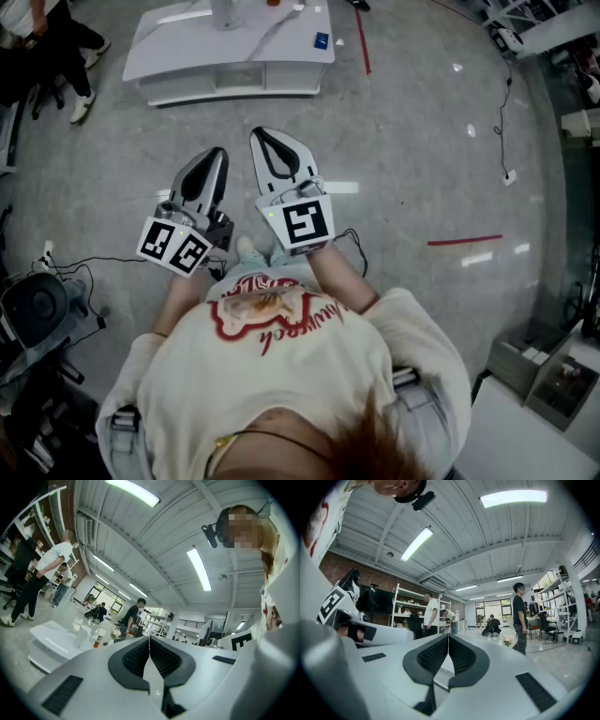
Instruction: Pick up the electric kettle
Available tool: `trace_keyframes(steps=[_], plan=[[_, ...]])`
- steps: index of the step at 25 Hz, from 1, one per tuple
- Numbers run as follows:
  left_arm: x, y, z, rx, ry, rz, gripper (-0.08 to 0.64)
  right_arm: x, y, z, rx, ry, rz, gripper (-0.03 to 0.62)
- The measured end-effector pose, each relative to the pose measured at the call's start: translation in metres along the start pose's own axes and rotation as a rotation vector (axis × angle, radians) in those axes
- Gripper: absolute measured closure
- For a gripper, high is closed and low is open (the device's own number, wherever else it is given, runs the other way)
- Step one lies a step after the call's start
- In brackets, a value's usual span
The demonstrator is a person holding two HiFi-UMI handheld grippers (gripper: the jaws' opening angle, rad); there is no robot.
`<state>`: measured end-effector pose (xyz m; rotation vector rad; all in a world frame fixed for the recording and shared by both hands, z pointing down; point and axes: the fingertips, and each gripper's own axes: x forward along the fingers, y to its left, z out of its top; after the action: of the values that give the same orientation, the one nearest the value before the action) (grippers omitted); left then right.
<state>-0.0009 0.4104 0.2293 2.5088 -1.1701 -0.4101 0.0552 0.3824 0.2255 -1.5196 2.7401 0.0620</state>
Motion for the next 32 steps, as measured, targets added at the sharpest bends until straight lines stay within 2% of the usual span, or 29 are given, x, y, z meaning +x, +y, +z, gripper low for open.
trace_keyframes(steps=[11, 15, 21, 32], plan=[[0.006, 0.000, -0.001, 0.005, 0.006, 0.002, 0.546, 0.000, -0.004, 0.002, 0.010, 0.016, 0.010, 0.575], [0.009, -0.003, -0.004, 0.006, 0.010, -0.002, 0.547, -0.003, -0.011, 0.004, 0.011, -0.031, -0.016, 0.574], [0.017, -0.011, -0.007, 0.010, 0.012, -0.001, 0.546, -0.006, -0.024, 0.008, 0.025, -0.042, -0.022, 0.574], [0.037, -0.016, -0.015, 0.020, -0.020, 0.050, 0.546, -0.005, -0.048, 0.008, 0.017, -0.062, 0.025, 0.574]])
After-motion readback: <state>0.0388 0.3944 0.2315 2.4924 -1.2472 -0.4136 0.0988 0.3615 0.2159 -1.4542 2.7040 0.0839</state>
